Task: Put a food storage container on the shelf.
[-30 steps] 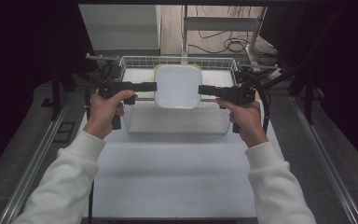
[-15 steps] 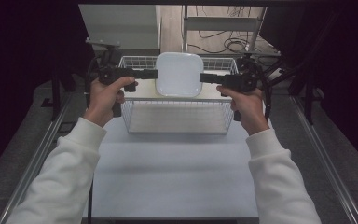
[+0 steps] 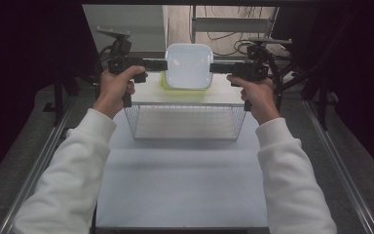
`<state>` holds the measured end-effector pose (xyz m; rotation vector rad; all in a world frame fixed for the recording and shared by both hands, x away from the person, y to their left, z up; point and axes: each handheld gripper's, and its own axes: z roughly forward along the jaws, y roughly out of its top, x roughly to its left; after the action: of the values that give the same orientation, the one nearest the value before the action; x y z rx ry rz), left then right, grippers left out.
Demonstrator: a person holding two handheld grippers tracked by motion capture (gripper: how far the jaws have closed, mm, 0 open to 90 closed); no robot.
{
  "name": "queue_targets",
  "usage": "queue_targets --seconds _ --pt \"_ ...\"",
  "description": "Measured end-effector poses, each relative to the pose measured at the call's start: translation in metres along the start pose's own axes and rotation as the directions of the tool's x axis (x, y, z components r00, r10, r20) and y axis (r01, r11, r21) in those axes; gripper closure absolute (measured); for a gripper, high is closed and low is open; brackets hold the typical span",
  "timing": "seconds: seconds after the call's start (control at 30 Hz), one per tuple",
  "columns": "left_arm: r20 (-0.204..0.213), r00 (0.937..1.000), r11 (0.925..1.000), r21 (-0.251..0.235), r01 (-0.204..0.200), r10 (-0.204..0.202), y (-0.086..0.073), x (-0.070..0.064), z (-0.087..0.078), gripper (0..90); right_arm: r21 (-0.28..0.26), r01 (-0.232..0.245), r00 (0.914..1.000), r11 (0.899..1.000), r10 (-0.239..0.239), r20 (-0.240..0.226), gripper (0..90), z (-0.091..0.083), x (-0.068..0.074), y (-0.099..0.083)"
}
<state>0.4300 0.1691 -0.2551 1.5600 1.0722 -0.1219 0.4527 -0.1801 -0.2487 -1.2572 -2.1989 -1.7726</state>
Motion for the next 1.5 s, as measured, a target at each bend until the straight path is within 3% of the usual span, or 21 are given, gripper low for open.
queue_targets --seconds 0.5,0.93,1.23,1.4,1.5 --pt "-0.011 0.9982 0.9978 0.026 0.060 -0.060 0.011 0.023 0.010 80.6 0.040 -0.057 0.9983 0.998 0.056 0.017 77.2 0.016 -0.013 0.008" --pt "-0.022 0.9937 0.9930 0.041 0.111 -0.110 0.012 0.034 0.013 80.2 0.074 -0.095 0.9947 0.993 0.092 0.046 77.1 0.026 -0.016 0.013" --pt "-0.003 0.9846 0.9832 0.053 0.175 -0.175 0.019 0.042 0.018 80.2 0.087 -0.178 0.9839 0.980 0.176 0.031 76.3 0.031 -0.028 0.022" --pt "0.012 0.9740 0.9729 0.052 0.225 -0.226 0.024 0.049 0.021 79.5 0.091 -0.223 0.9747 0.971 0.220 0.039 75.3 0.036 -0.033 0.028" --pt "0.025 0.9658 0.9655 0.043 0.257 -0.258 0.027 0.056 0.025 78.6 0.082 -0.271 0.9625 0.959 0.270 0.028 74.8 0.039 -0.041 0.030"
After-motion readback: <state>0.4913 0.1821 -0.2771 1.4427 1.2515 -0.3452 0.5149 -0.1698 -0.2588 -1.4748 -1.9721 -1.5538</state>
